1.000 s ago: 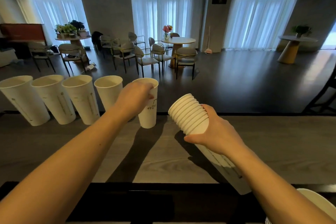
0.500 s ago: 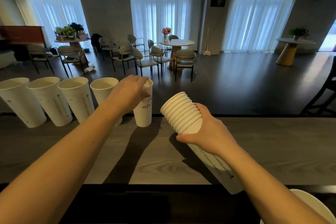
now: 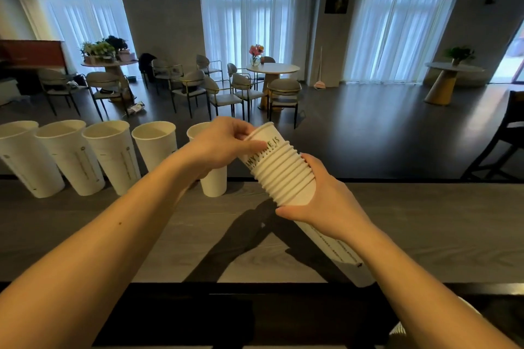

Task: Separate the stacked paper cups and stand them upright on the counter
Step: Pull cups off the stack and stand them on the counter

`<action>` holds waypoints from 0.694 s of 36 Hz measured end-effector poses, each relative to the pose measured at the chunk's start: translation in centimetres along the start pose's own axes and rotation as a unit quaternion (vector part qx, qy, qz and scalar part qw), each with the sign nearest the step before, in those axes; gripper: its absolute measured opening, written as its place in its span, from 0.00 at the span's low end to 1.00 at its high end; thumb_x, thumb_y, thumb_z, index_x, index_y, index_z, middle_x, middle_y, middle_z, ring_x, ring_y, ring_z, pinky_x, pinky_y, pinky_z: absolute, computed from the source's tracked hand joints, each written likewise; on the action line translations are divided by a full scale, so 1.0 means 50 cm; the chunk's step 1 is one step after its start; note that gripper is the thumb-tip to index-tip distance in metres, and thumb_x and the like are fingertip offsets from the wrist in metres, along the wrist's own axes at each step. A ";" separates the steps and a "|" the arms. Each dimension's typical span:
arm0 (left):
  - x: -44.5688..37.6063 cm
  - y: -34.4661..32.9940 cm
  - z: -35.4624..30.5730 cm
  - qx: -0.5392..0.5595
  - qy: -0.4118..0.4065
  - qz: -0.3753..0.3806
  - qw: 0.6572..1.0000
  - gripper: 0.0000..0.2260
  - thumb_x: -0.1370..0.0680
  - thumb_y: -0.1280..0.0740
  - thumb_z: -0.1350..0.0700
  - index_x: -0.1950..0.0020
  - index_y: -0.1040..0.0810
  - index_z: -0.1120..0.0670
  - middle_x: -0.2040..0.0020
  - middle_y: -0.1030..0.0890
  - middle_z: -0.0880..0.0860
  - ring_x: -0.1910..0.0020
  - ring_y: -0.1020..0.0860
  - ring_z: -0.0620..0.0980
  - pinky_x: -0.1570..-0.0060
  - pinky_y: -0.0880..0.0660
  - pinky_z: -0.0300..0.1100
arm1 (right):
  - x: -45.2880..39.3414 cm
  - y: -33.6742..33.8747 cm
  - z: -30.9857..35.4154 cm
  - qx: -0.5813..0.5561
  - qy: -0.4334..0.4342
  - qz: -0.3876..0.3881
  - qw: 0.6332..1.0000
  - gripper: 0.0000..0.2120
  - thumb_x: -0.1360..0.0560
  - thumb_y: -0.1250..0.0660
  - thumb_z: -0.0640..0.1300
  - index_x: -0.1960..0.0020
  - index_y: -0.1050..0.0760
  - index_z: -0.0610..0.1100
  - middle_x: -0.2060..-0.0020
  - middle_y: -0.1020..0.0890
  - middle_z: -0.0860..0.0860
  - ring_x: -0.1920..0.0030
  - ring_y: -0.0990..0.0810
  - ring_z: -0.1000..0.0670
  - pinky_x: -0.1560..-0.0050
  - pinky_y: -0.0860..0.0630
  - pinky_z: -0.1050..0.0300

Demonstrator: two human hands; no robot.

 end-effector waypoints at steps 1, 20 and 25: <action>-0.009 0.009 -0.001 -0.004 -0.001 -0.025 1.000 0.04 0.24 0.29 0.53 0.50 0.18 0.49 0.53 0.16 0.48 0.53 0.19 0.43 0.54 0.24 0.38 | 0.000 0.003 -0.010 0.007 -0.005 -0.002 1.000 0.51 0.37 0.21 0.61 0.24 0.49 0.60 0.41 0.26 0.59 0.45 0.25 0.56 0.49 0.23 0.54; -0.123 -0.100 0.074 -0.413 -0.132 -0.107 0.895 0.07 0.21 0.34 0.57 0.44 0.22 0.53 0.47 0.17 0.57 0.49 0.19 0.58 0.60 0.24 0.48 | -0.018 0.034 -0.097 0.008 -0.071 -0.024 0.997 0.51 0.39 0.22 0.64 0.25 0.49 0.63 0.39 0.26 0.56 0.44 0.24 0.51 0.47 0.22 0.48; -0.130 -0.100 0.071 -0.440 -0.141 -0.103 0.881 0.10 0.21 0.34 0.56 0.40 0.22 0.53 0.46 0.18 0.58 0.49 0.19 0.58 0.59 0.23 0.49 | -0.023 0.035 -0.102 0.003 -0.068 -0.026 0.997 0.52 0.39 0.22 0.64 0.25 0.49 0.62 0.39 0.26 0.56 0.43 0.24 0.51 0.45 0.21 0.46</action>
Point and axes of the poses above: each hand's wrist, its own x-axis away from the middle knuckle, its own y-axis out of the back of the hand, z = x × y, the point moved 3 cm from there along -x, towards the middle knuckle
